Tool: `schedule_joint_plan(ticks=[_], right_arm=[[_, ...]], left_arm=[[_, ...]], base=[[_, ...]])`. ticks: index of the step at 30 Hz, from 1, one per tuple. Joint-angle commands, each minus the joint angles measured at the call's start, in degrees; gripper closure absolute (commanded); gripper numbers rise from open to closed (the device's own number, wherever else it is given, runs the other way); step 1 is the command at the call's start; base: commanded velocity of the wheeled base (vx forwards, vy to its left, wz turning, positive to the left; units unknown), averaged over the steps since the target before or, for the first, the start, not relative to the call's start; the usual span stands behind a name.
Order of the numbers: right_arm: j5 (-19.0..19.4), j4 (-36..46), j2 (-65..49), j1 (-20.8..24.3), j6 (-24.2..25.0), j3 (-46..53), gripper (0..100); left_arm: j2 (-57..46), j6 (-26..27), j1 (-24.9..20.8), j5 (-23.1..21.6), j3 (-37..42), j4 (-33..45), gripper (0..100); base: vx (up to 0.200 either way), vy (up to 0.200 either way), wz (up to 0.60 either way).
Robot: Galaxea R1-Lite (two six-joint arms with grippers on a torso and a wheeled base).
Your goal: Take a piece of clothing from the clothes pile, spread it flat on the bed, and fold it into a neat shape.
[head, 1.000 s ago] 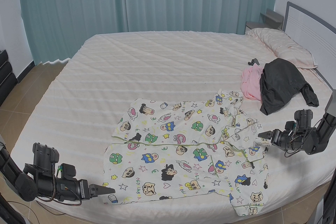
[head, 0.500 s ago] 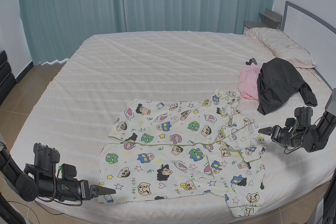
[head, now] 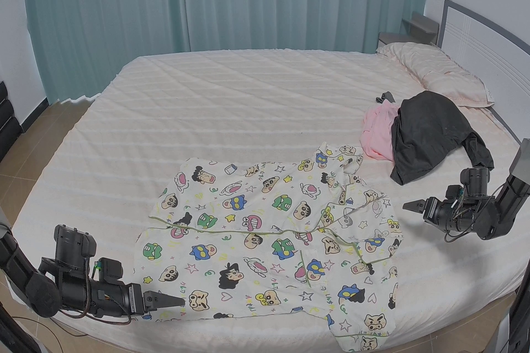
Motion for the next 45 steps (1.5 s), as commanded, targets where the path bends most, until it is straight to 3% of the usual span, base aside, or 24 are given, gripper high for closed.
schedule_joint_plan(ticks=[1, 5, 27, 28, 45], right_arm=[[-0.1, -0.2, 1.1, 1.3, -0.1, -0.3, 0], [-0.1, -0.8, 2.5, 2.6, -0.1, -1.1, 0], [-0.1, -0.9, 10.8, 8.6, -0.7, -2.7, 0], [-0.1, -0.9, 11.0, 8.5, -0.6, -2.9, 100], [0.0, -12.4, 9.8, 2.5, 0.1, 4.1, 100]], left_arm=[[0.2, 0.2, 0.0, -0.1, 0.3, 0.0, 0], [0.2, 0.2, 0.0, -0.1, 0.4, 0.0, 0], [1.1, 0.4, 0.0, -0.1, 0.6, -0.1, 0], [1.1, 0.4, 0.0, -0.1, 0.6, -0.1, 0], [1.5, 0.5, 0.0, 0.0, 0.7, -0.1, 0]], base=[[0.2, 0.0, 0.0], [0.2, 0.0, 0.0], [0.0, 0.0, 0.0], [0.0, 0.0, 0.0], [0.0, 0.0, 0.0]])
